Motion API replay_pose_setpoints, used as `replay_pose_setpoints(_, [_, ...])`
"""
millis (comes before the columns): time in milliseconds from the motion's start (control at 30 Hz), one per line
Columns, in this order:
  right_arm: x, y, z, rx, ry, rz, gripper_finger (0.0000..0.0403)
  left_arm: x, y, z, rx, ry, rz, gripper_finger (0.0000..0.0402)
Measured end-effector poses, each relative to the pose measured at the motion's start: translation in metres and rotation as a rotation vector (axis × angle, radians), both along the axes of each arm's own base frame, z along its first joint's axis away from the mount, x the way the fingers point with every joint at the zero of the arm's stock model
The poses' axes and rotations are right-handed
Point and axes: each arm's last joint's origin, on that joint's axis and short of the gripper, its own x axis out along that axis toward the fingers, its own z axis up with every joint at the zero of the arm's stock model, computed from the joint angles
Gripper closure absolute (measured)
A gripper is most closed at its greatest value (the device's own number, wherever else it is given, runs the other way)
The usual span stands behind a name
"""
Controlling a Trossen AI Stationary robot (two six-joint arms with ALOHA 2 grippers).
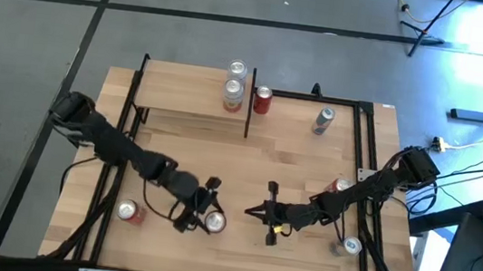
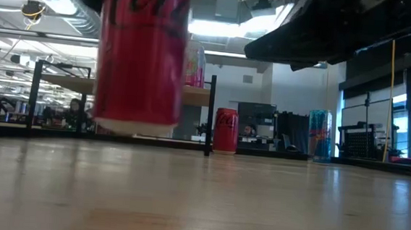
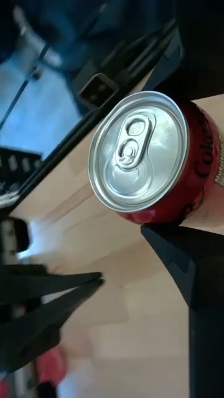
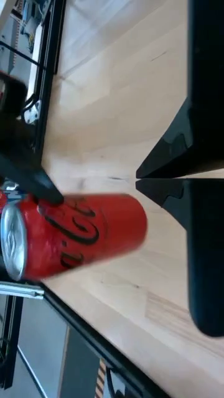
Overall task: Place canned beverage on shelf
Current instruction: Put the bottom red black soda can on the shelf
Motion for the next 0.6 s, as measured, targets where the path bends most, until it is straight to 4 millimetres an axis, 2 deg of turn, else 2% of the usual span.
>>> replay_pose_setpoints(300, [0.011, -0.023, -0.007, 0.002, 0.024, -0.074, 0.0402, 0.005, 0.064, -0.018, -0.059, 0.074, -0.057, 0.0175])
replay_pose_setpoints(600, [0.024, -0.049, -0.018, -0.129, 0.042, -0.096, 0.0402, -0.003, 0.11, -0.03, -0.158, 0.061, -0.1, 0.0173])
